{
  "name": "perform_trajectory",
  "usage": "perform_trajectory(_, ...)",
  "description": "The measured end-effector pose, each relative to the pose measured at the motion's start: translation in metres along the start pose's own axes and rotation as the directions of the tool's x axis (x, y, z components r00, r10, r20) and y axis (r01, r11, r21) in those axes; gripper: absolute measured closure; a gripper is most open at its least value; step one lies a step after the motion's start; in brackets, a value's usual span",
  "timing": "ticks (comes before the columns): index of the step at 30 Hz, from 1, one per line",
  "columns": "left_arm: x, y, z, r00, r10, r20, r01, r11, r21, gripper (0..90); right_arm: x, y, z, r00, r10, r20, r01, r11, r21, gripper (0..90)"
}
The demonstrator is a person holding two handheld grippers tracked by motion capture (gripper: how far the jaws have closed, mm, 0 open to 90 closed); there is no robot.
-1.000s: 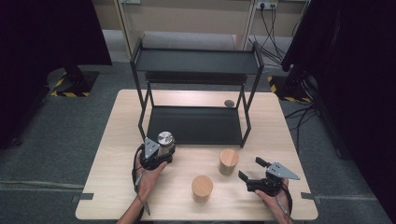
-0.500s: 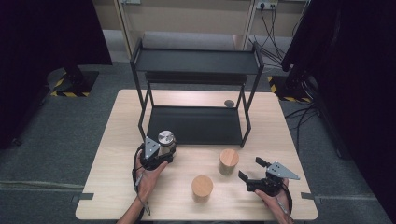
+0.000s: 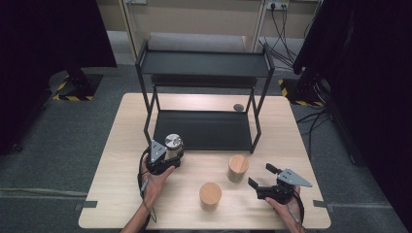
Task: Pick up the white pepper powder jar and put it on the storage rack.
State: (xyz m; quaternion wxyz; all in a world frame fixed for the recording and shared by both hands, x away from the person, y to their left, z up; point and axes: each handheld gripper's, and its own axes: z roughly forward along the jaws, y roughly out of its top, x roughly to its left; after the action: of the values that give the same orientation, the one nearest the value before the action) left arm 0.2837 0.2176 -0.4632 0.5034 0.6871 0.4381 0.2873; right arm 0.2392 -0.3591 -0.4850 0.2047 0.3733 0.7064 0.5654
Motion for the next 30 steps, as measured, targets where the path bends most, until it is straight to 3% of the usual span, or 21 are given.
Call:
perform_trajectory(12, 0.004, 0.004, 0.0, 0.9997, -0.022, 0.005, 0.022, 0.9998, 0.002, 30.9, 0.0, 0.0, 0.0, 1.0, -0.001, 0.0, 0.001, 1.0, 0.0, 1.0)
perform_trajectory(30, 0.005, 0.014, 0.003, 0.9999, -0.015, -0.001, 0.015, 0.9999, 0.006, 30.9, 0.0, 0.0, 0.0, 1.0, 0.005, 0.0, -0.005, 1.0, -0.001, 1.0)
